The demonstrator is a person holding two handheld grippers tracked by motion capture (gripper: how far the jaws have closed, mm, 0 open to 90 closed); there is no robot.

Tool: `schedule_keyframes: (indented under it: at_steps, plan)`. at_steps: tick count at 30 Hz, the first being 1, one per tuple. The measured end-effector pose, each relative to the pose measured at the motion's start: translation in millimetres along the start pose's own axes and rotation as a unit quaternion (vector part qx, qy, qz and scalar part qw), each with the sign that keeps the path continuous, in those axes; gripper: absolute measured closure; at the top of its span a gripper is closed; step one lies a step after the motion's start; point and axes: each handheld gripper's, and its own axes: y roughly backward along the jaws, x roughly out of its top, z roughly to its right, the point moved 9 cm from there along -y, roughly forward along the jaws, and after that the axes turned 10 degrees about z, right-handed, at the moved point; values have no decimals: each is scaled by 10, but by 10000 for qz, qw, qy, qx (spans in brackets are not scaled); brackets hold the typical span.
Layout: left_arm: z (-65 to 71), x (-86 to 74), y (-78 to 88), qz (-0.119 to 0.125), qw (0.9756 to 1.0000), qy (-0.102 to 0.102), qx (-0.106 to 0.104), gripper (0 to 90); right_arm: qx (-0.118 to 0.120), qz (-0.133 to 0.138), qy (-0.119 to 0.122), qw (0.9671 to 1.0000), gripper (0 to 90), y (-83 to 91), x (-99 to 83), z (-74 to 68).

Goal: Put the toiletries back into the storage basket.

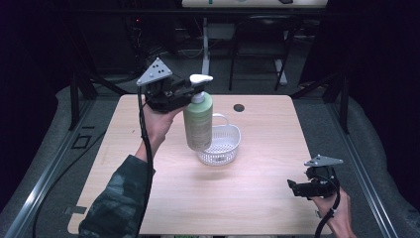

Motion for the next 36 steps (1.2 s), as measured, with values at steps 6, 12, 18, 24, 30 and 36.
schedule_keyframes:
  at_steps: [6, 12, 18, 24, 30, 36]
  plan:
    - [-8, -30, -65, 18, 10000, 46, 4, 672, -3, -8, 5, 10000, 86, -2, -1, -2]
    - [-12, -54, -132, 8, 10000, 43, -9, 672, -8, -8, 4, 10000, 86, -2, -2, 1]
    - [-5, -89, -201, -22, 10000, 62, -29, 672, -6, -14, 7, 10000, 86, -2, -3, 3]
    - [10, -114, -282, -33, 9999, 85, -45, 672, 11, -19, -24, 10000, 87, 3, -6, -1]
    - [11, -133, -330, -41, 10000, 70, -31, 672, 17, -20, -6, 10000, 87, 1, -7, 0]
    - [21, -161, -407, -43, 9999, 121, -68, 672, 30, -27, -3, 10000, 87, -2, -10, -3]
